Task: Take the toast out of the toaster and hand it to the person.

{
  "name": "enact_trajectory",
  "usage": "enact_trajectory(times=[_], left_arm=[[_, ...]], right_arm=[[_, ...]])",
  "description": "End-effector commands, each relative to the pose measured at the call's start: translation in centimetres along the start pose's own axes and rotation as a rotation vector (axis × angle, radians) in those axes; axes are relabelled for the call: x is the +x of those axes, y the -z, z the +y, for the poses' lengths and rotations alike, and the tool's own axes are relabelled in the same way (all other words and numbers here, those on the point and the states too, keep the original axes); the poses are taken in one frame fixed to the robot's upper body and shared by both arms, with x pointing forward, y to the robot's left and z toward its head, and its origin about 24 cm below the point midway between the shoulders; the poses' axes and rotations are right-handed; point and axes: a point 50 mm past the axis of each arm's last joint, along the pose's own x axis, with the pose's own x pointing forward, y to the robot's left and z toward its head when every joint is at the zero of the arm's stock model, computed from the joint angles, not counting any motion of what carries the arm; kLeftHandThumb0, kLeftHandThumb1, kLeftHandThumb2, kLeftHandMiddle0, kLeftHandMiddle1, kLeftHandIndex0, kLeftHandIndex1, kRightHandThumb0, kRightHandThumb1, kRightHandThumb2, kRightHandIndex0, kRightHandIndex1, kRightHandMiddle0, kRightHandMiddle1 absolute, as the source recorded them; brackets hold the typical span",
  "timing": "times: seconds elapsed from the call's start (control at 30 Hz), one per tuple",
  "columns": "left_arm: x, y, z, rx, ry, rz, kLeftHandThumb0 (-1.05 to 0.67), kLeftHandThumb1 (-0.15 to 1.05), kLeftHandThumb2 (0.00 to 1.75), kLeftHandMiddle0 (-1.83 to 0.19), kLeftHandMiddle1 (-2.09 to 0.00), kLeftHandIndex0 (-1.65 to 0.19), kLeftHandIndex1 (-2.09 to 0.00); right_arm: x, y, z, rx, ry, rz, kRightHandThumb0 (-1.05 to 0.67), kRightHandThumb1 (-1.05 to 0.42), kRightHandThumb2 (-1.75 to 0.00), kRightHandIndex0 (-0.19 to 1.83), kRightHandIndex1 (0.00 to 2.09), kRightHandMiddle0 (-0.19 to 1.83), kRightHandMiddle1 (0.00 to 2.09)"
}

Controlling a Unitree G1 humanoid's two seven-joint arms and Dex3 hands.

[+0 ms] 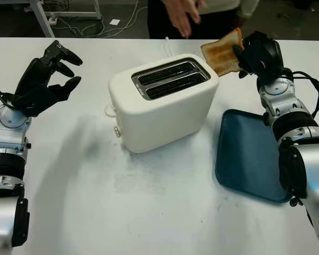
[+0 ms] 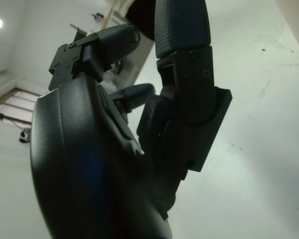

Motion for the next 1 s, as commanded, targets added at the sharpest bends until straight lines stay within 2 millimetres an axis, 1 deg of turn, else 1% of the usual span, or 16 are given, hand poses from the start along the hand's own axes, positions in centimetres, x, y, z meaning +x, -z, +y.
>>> enact_trajectory(times=[0.0,0.03,0.13,0.2,0.3,0.37,0.43,0.47,0.5,0.57,0.6,0.63,0.7,0.8,0.87,0.97], left_arm=[[-0.07,-0.02,0.18,-0.008,-0.015,-0.005,-1.05,0.92,0.55,0.0,-1.69,0.0,-1.53],[-0.07,-0.06,0.17,-0.002,-0.012,-0.004,-1.05,0.92,0.55,0.0,-1.69,0.0,-1.53],[-0.05,-0.06,0.1,0.003,-0.009,-0.008,-1.05,0.92,0.56,0.0,-1.7,0.0,-1.53],[-0.07,0.02,0.11,-0.009,-0.014,-0.007,-1.05,0.92,0.55,0.0,-1.7,0.0,-1.54],[-0.11,-0.01,0.2,-0.012,-0.019,-0.006,-1.05,0.92,0.55,0.0,-1.7,0.0,-1.54],[-0.14,-0.07,0.23,-0.007,-0.018,-0.01,-1.05,0.92,0.55,0.0,-1.7,0.0,-1.53],[-0.14,-0.06,0.19,-0.006,-0.013,-0.012,-1.05,0.92,0.55,0.0,-1.69,0.0,-1.52],[-0.13,-0.03,0.18,-0.01,-0.01,-0.008,-1.05,0.92,0.55,0.0,-1.69,0.0,-1.52],[-0.11,-0.01,0.17,-0.011,-0.01,-0.004,-1.05,0.92,0.54,0.0,-1.69,0.0,-1.53],[-0.1,-0.04,0.2,-0.01,-0.015,0.0,-1.05,0.92,0.54,0.0,-1.7,0.0,-1.54],[-0.11,-0.06,0.21,-0.01,-0.019,-0.001,-1.05,0.92,0.54,0.0,-1.7,0.0,-1.54],[-0.12,-0.07,0.22,-0.011,-0.021,-0.003,-1.05,0.92,0.54,0.0,-1.71,0.0,-1.55],[-0.12,-0.1,0.22,-0.012,-0.018,-0.007,-1.05,0.92,0.54,0.0,-1.7,0.0,-1.54],[-0.11,-0.09,0.21,-0.005,-0.012,-0.005,-1.05,0.92,0.55,0.0,-1.7,0.0,-1.53],[-0.09,-0.04,0.21,-0.014,-0.012,0.0,-1.05,0.92,0.54,0.0,-1.7,0.0,-1.53],[-0.11,-0.06,0.23,-0.016,-0.021,-0.002,-1.05,0.92,0.54,0.0,-1.7,0.0,-1.54]], right_arm=[[0.15,-0.5,-0.04,0.017,0.015,-0.007,-0.31,-0.92,-0.37,0.7,1.61,0.67,1.53],[0.16,-0.49,-0.06,0.018,0.015,-0.005,-0.31,-0.92,-0.38,0.71,1.69,0.65,1.61],[0.15,-0.4,-0.08,0.018,0.01,-0.001,-0.32,-0.92,-0.37,0.86,1.74,0.65,1.73],[0.14,-0.37,-0.05,-0.003,0.008,-0.001,-0.33,-0.92,-0.38,0.9,1.74,0.69,1.74],[0.14,-0.43,-0.02,0.02,0.013,-0.001,-0.31,-0.92,-0.38,0.83,1.75,0.61,1.71],[0.15,-0.49,-0.02,0.038,0.013,-0.005,-0.29,-0.92,-0.38,0.79,1.75,0.59,1.58],[0.16,-0.54,0.0,0.039,0.014,-0.006,-0.25,-0.92,-0.39,0.74,1.75,0.63,1.21],[0.15,-0.51,0.01,0.034,0.013,-0.006,-0.26,-0.92,-0.38,0.76,1.75,0.63,1.33],[0.14,-0.48,0.01,0.026,0.01,-0.005,-0.28,-0.92,-0.38,0.8,1.75,0.63,1.53],[0.13,-0.43,-0.01,0.006,0.006,-0.008,-0.31,-0.92,-0.39,0.88,1.75,0.71,1.7],[0.12,-0.42,-0.03,0.009,0.008,-0.008,-0.32,-0.92,-0.39,0.88,1.75,0.73,1.72],[0.12,-0.41,-0.05,0.016,0.01,-0.008,-0.32,-0.92,-0.38,0.86,1.75,0.69,1.7],[0.11,-0.41,-0.09,0.035,0.014,-0.012,-0.31,-0.92,-0.37,0.81,1.75,0.67,1.6],[0.11,-0.38,-0.13,0.037,0.012,-0.008,-0.31,-0.92,-0.36,0.84,1.75,0.65,1.72],[0.14,-0.39,-0.13,0.02,0.011,-0.002,-0.32,-0.92,-0.37,0.91,1.75,0.73,1.74],[0.15,-0.41,-0.11,0.013,0.013,0.0,-0.33,-0.92,-0.37,0.93,1.75,0.75,1.74]])
